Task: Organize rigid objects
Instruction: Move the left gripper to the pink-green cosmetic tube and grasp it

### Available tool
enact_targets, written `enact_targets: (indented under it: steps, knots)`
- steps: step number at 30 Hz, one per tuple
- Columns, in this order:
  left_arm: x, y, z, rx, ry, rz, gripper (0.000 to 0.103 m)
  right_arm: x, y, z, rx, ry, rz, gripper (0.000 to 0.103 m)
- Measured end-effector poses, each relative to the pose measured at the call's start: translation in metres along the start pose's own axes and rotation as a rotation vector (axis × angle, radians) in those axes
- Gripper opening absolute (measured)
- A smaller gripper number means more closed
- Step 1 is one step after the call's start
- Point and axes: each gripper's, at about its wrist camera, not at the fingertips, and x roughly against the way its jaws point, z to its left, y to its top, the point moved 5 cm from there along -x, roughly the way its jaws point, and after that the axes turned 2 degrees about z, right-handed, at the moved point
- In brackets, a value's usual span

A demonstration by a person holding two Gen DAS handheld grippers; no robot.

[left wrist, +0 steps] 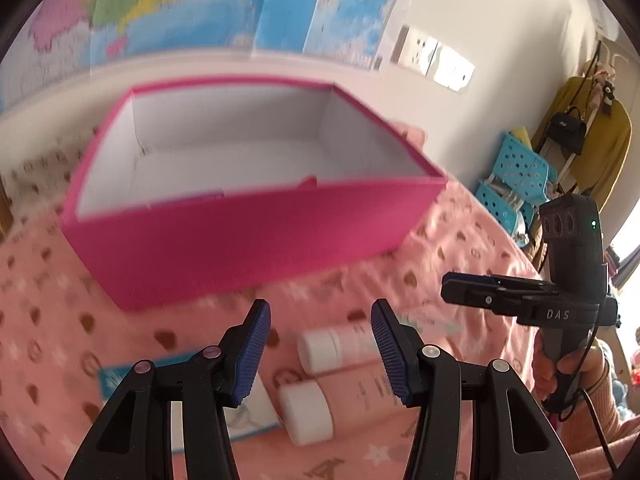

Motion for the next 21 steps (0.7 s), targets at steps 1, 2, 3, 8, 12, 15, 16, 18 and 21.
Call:
enact_targets:
  steps: [1,2,3,8,12,15,16,18,21]
  knots:
    - [-0.004,-0.004,0.0,0.006,-0.002,0.011,0.053,-0.001,-0.003,-0.003,-0.017,0.004,0.004,0.053]
    - [-0.008,-0.007,-0.001,0.011,-0.003,0.023,0.053,-0.001,-0.006,-0.006,-0.032,0.01,0.007,0.054]
    - [-0.011,-0.01,-0.001,0.017,-0.008,0.035,0.053,-0.002,-0.008,-0.008,-0.044,0.013,0.01,0.055]
    - [-0.018,-0.016,-0.004,0.015,-0.021,0.06,0.053,-0.002,-0.018,-0.013,-0.081,0.033,0.018,0.055]
    - [-0.023,-0.019,-0.006,0.017,-0.038,0.083,0.053,-0.003,-0.02,-0.01,-0.086,0.05,0.018,0.055]
    - [-0.025,-0.022,-0.007,0.016,-0.048,0.094,0.052,-0.004,-0.022,-0.008,-0.082,0.05,0.026,0.055]
    - [-0.026,-0.022,-0.007,0.016,-0.053,0.096,0.051,-0.004,-0.022,-0.008,-0.08,0.049,0.027,0.055]
    - [-0.026,-0.022,-0.009,0.014,-0.06,0.098,0.052,-0.004,-0.023,-0.008,-0.08,0.047,0.024,0.055]
    - [-0.028,-0.022,-0.011,0.008,-0.07,0.104,0.051,-0.004,-0.023,-0.007,-0.076,0.044,0.028,0.055]
